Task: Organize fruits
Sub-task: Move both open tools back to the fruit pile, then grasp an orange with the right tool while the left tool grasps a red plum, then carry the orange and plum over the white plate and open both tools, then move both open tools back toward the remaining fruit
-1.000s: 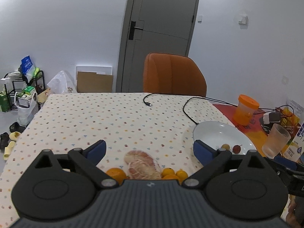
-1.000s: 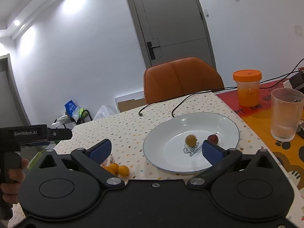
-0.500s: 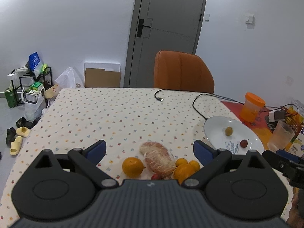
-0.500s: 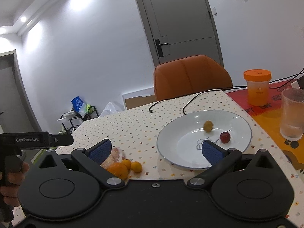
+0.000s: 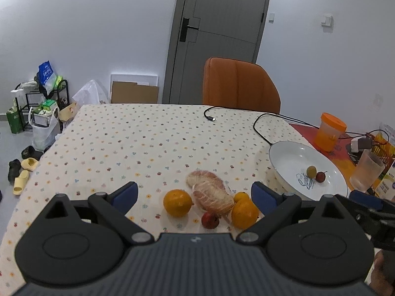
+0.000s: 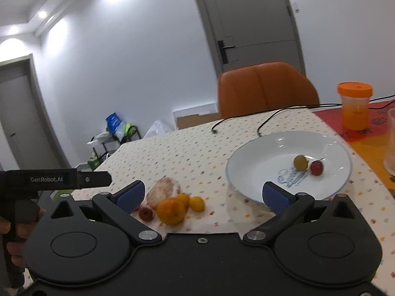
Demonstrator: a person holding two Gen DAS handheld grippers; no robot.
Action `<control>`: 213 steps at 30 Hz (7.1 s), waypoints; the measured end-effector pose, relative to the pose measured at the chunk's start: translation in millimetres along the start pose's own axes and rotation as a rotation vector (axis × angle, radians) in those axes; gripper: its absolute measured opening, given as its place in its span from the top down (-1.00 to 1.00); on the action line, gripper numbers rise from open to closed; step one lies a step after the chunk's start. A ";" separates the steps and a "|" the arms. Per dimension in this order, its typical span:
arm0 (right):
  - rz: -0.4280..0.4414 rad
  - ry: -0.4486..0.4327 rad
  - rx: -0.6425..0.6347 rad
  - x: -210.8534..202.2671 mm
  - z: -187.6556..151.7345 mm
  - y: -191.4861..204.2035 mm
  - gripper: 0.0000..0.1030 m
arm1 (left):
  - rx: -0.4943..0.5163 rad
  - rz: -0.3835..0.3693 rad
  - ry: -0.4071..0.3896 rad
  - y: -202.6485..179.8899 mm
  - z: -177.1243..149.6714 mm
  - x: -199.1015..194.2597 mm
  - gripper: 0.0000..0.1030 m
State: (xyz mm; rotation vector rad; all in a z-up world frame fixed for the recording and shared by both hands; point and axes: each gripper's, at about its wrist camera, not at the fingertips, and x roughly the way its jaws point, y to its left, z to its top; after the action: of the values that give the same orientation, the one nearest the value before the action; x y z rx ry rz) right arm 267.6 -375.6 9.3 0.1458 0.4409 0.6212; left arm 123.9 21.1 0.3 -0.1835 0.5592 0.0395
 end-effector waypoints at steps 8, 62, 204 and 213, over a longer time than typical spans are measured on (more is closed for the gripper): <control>0.062 0.039 -0.039 16.7 -10.5 12.1 -0.96 | -0.047 0.016 0.030 17.9 -13.8 8.2 -0.89; 0.110 0.154 0.008 68.2 -19.1 4.4 0.45 | 0.013 -0.120 0.158 -8.8 -29.6 63.0 0.63; -0.055 -0.019 0.072 -2.7 2.8 -50.6 -1.00 | 0.124 -0.029 0.015 -62.4 -1.1 34.0 -0.76; -0.034 -0.002 0.035 2.5 3.0 -33.4 -1.00 | 0.091 -0.019 0.022 -44.0 -6.0 25.8 -0.76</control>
State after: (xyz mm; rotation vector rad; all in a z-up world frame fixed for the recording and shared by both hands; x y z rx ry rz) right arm 288.5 -401.1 2.4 0.1724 0.4516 0.5800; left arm 146.5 -23.5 -11.3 -0.1003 0.5802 -0.0068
